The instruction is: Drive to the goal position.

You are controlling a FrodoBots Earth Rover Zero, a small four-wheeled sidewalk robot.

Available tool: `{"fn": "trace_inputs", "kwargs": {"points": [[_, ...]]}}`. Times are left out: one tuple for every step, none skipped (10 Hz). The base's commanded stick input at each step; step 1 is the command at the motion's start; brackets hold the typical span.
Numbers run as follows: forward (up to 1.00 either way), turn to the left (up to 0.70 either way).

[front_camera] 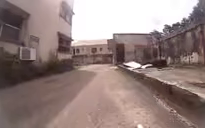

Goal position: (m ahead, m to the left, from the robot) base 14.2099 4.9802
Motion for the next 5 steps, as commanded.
{"fn": "trace_inputs", "kwargs": {"points": [[0.50,0.06],[0.50,0.06],[0.50,0.06],[0.50,0.06],[0.50,0.06]]}}
